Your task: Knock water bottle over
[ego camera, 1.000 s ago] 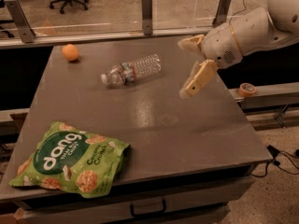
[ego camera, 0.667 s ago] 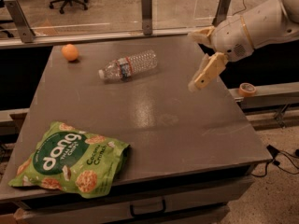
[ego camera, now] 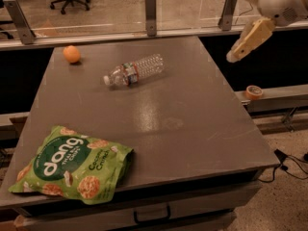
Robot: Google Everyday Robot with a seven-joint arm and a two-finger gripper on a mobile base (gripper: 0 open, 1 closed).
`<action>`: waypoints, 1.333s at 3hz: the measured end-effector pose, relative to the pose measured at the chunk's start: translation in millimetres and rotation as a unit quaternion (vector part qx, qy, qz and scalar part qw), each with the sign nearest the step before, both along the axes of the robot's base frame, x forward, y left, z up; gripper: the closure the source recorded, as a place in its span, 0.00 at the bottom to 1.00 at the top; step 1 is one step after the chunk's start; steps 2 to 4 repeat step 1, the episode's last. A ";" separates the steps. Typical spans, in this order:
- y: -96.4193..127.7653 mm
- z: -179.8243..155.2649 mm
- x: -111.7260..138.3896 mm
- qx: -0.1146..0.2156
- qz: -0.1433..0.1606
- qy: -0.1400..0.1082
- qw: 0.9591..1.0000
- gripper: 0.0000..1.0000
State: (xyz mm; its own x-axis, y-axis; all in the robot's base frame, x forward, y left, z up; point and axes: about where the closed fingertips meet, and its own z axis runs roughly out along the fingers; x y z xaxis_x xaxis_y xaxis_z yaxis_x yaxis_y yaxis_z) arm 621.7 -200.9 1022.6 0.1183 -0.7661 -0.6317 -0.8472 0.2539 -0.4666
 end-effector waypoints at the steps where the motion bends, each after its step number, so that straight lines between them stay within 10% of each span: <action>1: -0.2 3.0 1.4 0.001 -0.001 -0.003 1.000 0.00; 4: -0.2 3.0 1.4 0.001 -0.001 -0.003 1.000 0.00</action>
Offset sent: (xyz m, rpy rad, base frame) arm 0.0000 0.0000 0.0000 0.0000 0.0000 0.0000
